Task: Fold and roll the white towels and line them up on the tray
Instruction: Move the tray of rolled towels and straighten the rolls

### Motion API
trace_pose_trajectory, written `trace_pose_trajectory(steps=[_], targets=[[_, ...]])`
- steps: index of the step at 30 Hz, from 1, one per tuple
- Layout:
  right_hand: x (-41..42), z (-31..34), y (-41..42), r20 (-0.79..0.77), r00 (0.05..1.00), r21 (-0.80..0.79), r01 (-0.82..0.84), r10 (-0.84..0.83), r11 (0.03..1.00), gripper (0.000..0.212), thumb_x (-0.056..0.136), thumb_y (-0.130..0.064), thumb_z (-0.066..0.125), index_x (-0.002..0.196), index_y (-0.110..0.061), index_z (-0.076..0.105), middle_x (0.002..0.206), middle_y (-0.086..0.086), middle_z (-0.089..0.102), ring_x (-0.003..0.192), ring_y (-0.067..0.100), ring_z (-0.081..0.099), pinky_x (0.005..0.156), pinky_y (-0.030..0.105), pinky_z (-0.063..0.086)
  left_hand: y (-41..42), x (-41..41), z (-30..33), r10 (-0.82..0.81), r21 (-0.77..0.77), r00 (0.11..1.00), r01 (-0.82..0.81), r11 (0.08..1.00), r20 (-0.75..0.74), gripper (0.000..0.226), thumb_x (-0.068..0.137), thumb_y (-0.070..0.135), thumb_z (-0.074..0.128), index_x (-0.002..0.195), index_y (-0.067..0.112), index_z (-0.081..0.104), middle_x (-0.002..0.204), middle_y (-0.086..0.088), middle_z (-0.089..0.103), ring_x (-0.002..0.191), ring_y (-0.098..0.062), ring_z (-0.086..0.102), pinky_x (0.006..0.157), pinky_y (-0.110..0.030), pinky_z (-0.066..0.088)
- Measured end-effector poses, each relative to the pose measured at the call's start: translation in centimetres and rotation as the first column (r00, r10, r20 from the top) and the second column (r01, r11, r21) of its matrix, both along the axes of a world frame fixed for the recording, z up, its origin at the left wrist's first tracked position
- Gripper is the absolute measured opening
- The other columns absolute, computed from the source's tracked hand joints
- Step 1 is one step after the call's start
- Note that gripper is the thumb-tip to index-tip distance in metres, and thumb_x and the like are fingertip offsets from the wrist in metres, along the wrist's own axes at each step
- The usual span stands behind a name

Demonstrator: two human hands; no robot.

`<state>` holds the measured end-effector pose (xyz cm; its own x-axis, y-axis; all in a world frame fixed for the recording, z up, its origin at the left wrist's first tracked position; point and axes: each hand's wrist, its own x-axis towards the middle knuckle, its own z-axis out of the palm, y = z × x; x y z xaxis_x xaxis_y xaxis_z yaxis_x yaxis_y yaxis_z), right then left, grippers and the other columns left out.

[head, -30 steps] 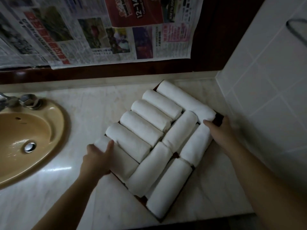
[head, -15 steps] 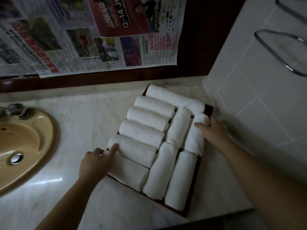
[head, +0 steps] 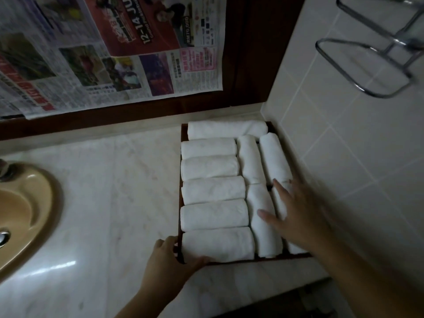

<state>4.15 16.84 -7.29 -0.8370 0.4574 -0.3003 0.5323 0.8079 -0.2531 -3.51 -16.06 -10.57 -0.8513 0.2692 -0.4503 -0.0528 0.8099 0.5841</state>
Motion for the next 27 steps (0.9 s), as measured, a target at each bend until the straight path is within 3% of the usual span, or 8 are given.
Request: trace_pose_trajectory(steps=[3, 7, 13, 19, 27], targets=[[3.2, -0.2, -3.1, 0.063, 0.997, 0.086, -0.044, 0.039, 0.995, 0.110, 0.071, -0.104, 0.024, 0.157, -0.051, -0.021, 0.172, 0.014, -0.011, 0.158, 0.038, -0.001, 0.125, 0.057, 0.015, 1.2, 0.7, -0.3, 0.004, 0.001, 1.000, -0.004, 1.000, -0.020, 0.104, 0.044, 0.100, 0.069, 0.123, 0.033, 0.060, 0.105, 0.016, 0.052, 0.085, -0.003, 0.065, 0.079, -0.027, 0.058], [4.4, -1.3, -3.6, 0.044, 0.994, 0.132, -0.107, 0.102, 0.985, 0.107, 0.072, -0.104, 0.021, 0.156, -0.052, -0.022, 0.170, 0.011, -0.023, 0.157, 0.035, -0.017, 0.127, 0.058, 0.004, 2.6, 2.2, -0.9, 0.004, 0.010, 0.999, -0.003, 1.000, -0.052, 0.097, 0.049, 0.099, 0.067, 0.120, 0.034, 0.058, 0.104, 0.016, 0.050, 0.085, -0.005, 0.065, 0.080, -0.030, 0.059], [3.6, -2.6, -1.3, 0.044, 0.988, 0.114, -0.154, 0.150, 0.981, 0.100, 0.077, -0.101, 0.020, 0.152, -0.056, -0.027, 0.169, 0.003, -0.029, 0.152, 0.038, -0.031, 0.123, 0.066, -0.004, 3.7, 2.7, -2.1, -0.042, -0.026, 0.993, 0.039, 0.999, -0.111, 0.075, 0.062, 0.077, 0.081, 0.114, 0.029, 0.055, 0.098, 0.013, 0.046, 0.085, -0.015, 0.061, 0.072, -0.033, 0.052], [1.7, -3.2, -0.2, 0.020, 0.991, 0.144, -0.136, 0.135, 0.980, 0.089, 0.083, -0.096, 0.017, 0.153, -0.057, -0.023, 0.172, 0.001, -0.018, 0.154, 0.039, -0.026, 0.123, 0.065, -0.005, 4.9, 2.9, -2.7, -0.068, -0.017, 0.984, 0.066, 0.998, -0.166, 0.066, 0.067, 0.079, 0.076, 0.105, 0.030, 0.052, 0.098, 0.014, 0.047, 0.085, -0.014, 0.061, 0.074, -0.037, 0.057], [0.8, -3.7, 0.4, -0.006, 0.993, 0.150, -0.117, 0.120, 0.982, 0.079, 0.088, -0.091, 0.014, 0.153, -0.060, -0.019, 0.173, -0.001, -0.014, 0.155, 0.038, -0.022, 0.123, 0.065, -0.004, 5.0, 3.1, -2.9, -0.113, -0.067, 0.975, 0.102, 0.992, -0.189, 0.065, 0.073, 0.080, 0.070, 0.110, 0.033, 0.045, 0.102, 0.011, 0.047, 0.094, -0.017, 0.061, 0.076, -0.037, 0.056]])
